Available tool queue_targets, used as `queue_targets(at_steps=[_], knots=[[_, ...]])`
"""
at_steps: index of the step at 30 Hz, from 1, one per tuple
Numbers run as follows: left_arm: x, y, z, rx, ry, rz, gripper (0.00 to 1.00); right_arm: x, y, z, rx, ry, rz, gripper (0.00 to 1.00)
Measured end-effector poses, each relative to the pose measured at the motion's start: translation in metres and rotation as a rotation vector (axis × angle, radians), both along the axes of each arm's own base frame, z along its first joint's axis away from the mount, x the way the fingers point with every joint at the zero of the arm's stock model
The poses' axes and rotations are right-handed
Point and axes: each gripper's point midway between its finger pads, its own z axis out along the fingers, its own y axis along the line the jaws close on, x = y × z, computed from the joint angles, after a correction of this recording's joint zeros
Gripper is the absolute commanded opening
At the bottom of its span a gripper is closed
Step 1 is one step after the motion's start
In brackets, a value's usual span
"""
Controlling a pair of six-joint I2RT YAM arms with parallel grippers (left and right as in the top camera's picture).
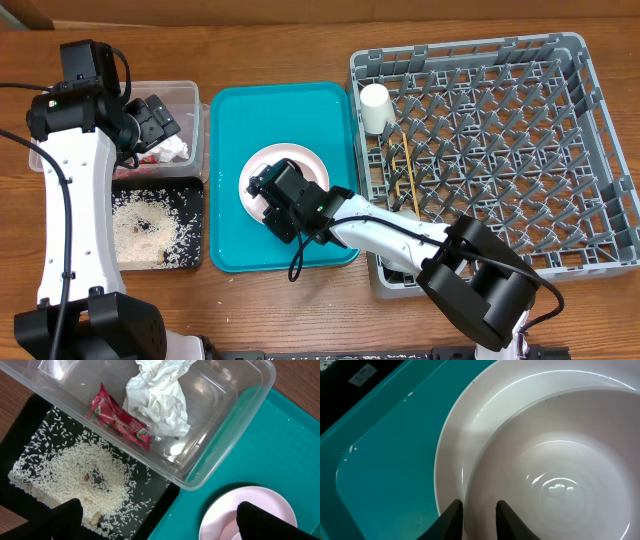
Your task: Sort waste into correct bins and load items into the dishwasher
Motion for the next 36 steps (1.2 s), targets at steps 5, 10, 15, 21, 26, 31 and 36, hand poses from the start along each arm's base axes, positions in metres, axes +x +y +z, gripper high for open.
queue_targets(at_steps=[5, 10, 15, 21, 26, 31, 36], knots=[[0.000, 0.000, 0.000, 0.000, 0.000, 0.000, 1.00, 0.000, 0.000, 0.000, 0.000, 0.000, 0.000, 0.24], [0.000, 0.000, 0.000, 0.000, 0.000, 0.000, 1.00, 0.000, 0.000, 0.000, -0.001, 0.001, 0.000, 0.24], [0.000, 0.000, 0.000, 0.000, 0.000, 0.000, 1.00, 0.000, 0.000, 0.000, 0.000, 0.000, 0.000, 0.20], [0.000, 0.000, 0.000, 0.000, 0.000, 0.000, 1.00, 0.002, 0.002, 0.002, 0.008, -0.013, 0.001, 0.05], [0.000, 0.000, 0.000, 0.000, 0.000, 0.000, 1.00, 0.007, 0.003, 0.012, 0.022, -0.043, -0.006, 0.04], [0.000, 0.000, 0.000, 0.000, 0.000, 0.000, 1.00, 0.007, 0.005, 0.043, 0.082, -0.058, -0.030, 0.04], [0.000, 0.000, 0.000, 0.000, 0.000, 0.000, 1.00, 0.008, 0.002, 0.101, 0.206, -0.078, -0.086, 0.04]])
